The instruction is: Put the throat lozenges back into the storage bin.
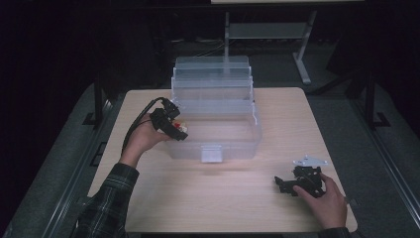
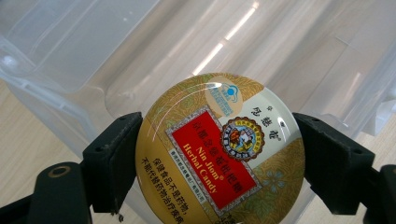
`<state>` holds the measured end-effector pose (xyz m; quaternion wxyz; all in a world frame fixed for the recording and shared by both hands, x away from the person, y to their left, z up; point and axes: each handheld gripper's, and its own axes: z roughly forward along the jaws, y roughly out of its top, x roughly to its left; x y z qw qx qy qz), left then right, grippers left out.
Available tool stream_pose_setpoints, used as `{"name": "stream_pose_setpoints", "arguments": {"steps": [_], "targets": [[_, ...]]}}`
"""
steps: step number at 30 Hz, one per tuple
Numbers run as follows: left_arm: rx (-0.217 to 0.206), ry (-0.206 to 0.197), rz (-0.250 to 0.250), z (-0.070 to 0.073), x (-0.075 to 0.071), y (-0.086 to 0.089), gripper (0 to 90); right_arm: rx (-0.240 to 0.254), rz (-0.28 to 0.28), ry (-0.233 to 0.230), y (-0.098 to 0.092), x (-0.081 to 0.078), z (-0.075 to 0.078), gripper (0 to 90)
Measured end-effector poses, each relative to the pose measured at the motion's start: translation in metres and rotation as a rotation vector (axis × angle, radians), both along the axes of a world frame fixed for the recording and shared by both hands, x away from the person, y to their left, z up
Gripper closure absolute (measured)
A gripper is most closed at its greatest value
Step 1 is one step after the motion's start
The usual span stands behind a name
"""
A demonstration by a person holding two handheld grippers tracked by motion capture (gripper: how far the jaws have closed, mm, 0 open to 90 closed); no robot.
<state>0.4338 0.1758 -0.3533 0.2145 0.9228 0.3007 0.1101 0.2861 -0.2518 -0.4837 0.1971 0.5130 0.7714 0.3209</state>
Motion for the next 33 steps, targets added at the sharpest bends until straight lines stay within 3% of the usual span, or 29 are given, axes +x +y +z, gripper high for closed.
{"name": "stream_pose_setpoints", "arguments": {"steps": [17,33], "targets": [[-0.009,-0.013,-0.002,0.003,-0.002,0.001,18.4,0.000,-0.001,0.000,0.000,0.000,0.000,0.0],[-0.087,-0.064,0.000,0.015,-0.034,0.018,17.6,0.000,0.000,0.000,0.000,0.000,0.000,0.0]]}}
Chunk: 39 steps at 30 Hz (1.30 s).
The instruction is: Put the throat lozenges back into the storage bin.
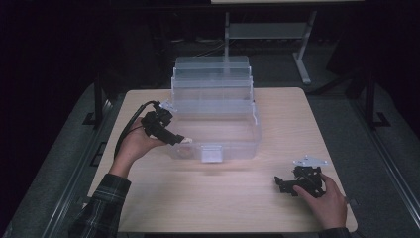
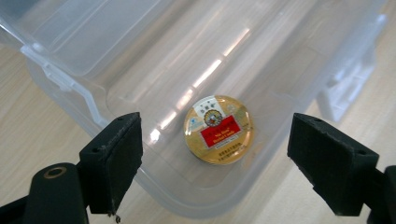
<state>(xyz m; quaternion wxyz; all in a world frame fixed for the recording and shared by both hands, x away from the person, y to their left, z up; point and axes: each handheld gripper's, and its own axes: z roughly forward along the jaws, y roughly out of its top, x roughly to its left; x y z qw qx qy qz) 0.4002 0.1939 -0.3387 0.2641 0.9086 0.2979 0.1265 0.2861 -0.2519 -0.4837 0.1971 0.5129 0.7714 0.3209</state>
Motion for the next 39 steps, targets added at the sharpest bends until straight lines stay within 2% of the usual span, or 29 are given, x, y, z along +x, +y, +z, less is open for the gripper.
{"name": "stream_pose_setpoints", "arguments": {"steps": [7,18,23,24,29,39], "targets": [[-0.020,-0.020,0.017,0.001,-0.015,0.011,16.4,0.000,0.000,0.000,0.000,0.000,0.000,0.0],[-0.057,-0.051,0.042,-0.008,-0.040,0.025,14.9,-0.002,0.001,-0.002,0.000,0.000,0.000,0.0],[-0.080,-0.057,0.057,-0.016,-0.051,0.032,14.9,0.001,0.000,0.000,0.000,0.000,0.000,0.0],[-0.091,-0.057,0.062,-0.022,-0.056,0.035,14.9,0.000,-0.001,0.000,0.000,0.000,0.000,0.0],[-0.108,-0.061,0.073,-0.031,-0.064,0.041,14.9,0.000,-0.001,0.000,0.000,0.000,0.000,0.0],[-0.140,-0.103,0.097,-0.048,-0.084,0.051,14.6,0.000,0.000,0.000,0.000,0.000,0.000,0.0]]}}
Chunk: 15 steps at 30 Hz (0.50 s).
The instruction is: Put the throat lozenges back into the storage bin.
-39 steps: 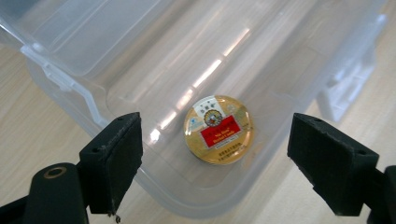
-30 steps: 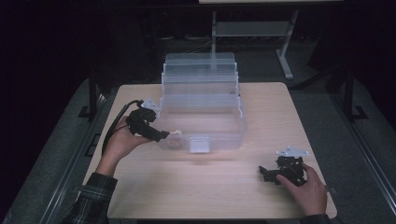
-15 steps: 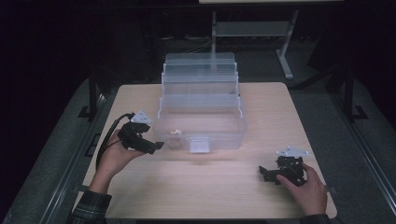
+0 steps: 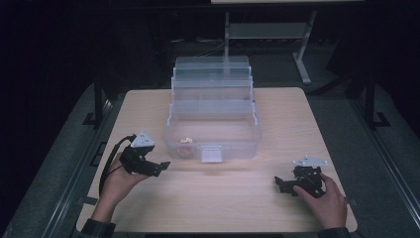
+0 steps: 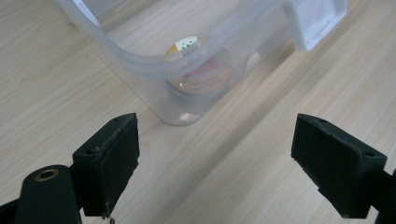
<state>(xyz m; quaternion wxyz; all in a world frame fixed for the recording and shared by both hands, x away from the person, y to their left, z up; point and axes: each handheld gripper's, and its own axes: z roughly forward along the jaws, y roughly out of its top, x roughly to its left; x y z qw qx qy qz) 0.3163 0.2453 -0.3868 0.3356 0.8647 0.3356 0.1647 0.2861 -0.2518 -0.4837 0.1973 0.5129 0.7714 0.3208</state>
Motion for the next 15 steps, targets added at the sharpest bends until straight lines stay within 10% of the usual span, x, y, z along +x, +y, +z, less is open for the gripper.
{"name": "stream_pose_setpoints", "arguments": {"steps": [15], "targets": [[-0.047,-0.019,0.061,-0.035,-0.034,0.021,14.3,0.000,0.000,0.000,0.000,0.000,0.000,0.0]]}}
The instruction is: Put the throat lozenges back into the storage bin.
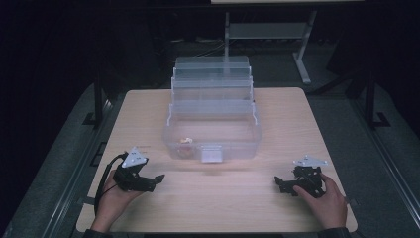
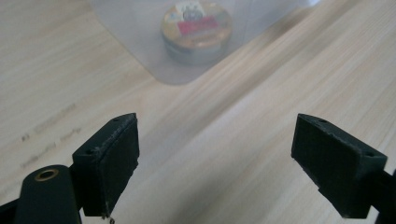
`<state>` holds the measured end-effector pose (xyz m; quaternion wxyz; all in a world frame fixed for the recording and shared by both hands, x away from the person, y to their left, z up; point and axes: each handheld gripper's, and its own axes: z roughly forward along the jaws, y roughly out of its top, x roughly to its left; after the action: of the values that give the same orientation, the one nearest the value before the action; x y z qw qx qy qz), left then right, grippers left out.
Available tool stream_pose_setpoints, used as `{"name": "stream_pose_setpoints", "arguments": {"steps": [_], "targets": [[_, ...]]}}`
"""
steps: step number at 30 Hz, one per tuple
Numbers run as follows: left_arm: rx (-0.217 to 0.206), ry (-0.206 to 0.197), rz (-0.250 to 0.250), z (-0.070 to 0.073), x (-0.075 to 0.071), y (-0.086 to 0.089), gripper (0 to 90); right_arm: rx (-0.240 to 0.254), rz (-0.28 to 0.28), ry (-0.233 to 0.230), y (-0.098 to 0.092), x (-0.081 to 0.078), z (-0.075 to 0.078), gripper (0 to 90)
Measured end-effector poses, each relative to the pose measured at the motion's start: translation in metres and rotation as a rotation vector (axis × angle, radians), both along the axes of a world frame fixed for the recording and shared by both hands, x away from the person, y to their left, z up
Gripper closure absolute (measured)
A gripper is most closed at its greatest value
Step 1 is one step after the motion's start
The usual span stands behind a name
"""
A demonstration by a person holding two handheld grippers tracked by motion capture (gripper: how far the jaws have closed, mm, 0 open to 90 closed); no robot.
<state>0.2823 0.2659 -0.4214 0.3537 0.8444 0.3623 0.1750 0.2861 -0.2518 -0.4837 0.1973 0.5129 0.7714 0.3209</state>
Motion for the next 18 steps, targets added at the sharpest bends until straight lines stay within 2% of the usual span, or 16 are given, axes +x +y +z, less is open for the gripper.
{"name": "stream_pose_setpoints", "arguments": {"steps": [9,12,18], "targets": [[0.001,0.027,0.013,-0.018,-0.011,0.008,13.1,0.000,0.000,0.000,0.000,0.000,0.000,0.0],[0.021,0.038,0.010,-0.024,-0.015,0.010,12.4,0.000,-0.001,0.001,0.000,0.000,0.000,0.0],[0.035,0.054,0.000,-0.032,-0.020,0.011,11.8,0.000,0.000,0.000,0.000,0.000,0.000,0.0]]}}
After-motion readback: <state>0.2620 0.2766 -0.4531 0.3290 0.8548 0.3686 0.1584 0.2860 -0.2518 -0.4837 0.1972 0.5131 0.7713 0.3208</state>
